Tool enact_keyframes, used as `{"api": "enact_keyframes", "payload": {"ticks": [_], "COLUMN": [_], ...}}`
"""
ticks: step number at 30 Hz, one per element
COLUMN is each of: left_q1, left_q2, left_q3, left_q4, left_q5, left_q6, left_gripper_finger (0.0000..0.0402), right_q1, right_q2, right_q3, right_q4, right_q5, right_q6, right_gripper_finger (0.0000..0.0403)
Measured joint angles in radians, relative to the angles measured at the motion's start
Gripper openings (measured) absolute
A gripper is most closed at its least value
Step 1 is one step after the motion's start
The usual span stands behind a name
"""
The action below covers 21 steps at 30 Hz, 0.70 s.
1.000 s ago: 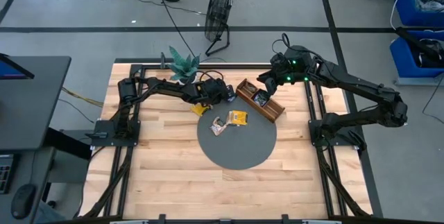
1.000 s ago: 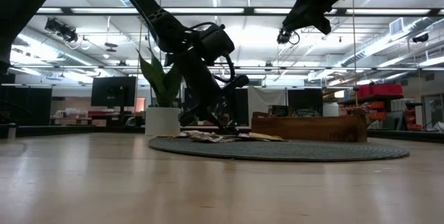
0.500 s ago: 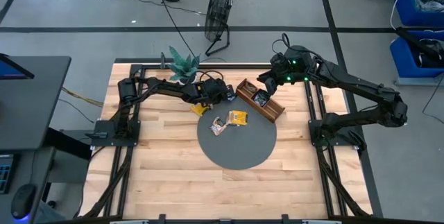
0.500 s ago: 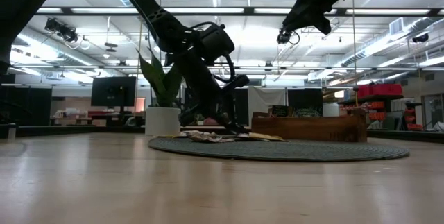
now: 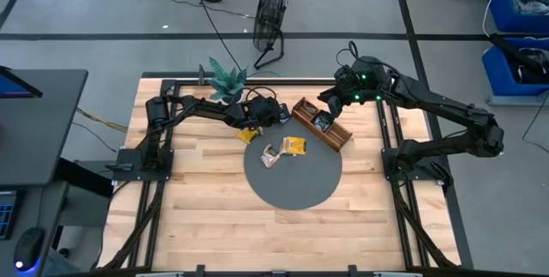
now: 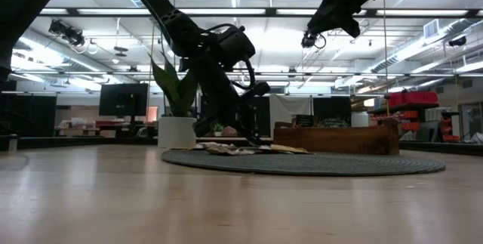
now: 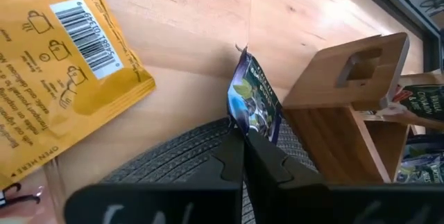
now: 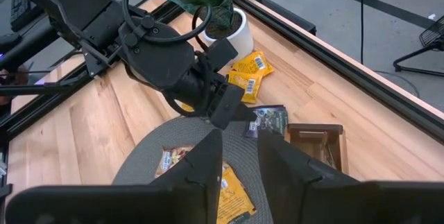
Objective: Pick & Place Tea
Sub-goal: Put the black tea bag into the middle section of the wooden organizer
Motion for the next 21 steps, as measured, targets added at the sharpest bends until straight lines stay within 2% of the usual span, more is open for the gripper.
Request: {"api": "enact_keyframes", "payload": {"ticks": [5, 14, 21], "left_q1": [-0.001, -0.006, -0.018], "left_q2": [-0.004, -0.048, -0.110], "left_q3": [0.000, 0.000, 0.000], "left_q4": [-0.001, -0.025, -0.074], "left_q5": [0.000, -0.022, -0.083], "left_q6": [0.020, 0.151, 0.278], "left_gripper_finger": [0.0005, 0.0003, 0.0003], "right_q1": [0.000, 0.000, 0.000], "right_q2": [0.000, 0.000, 0.000], "right_q3": [0.000, 0.000, 0.000], "right_q4": [0.000, -0.001, -0.001], "right_q5": [0.000, 0.001, 0.003], "right_q6": [0.000, -0.007, -0.067], "right_gripper_finger": [0.0100, 0.0100, 0.0100]}}
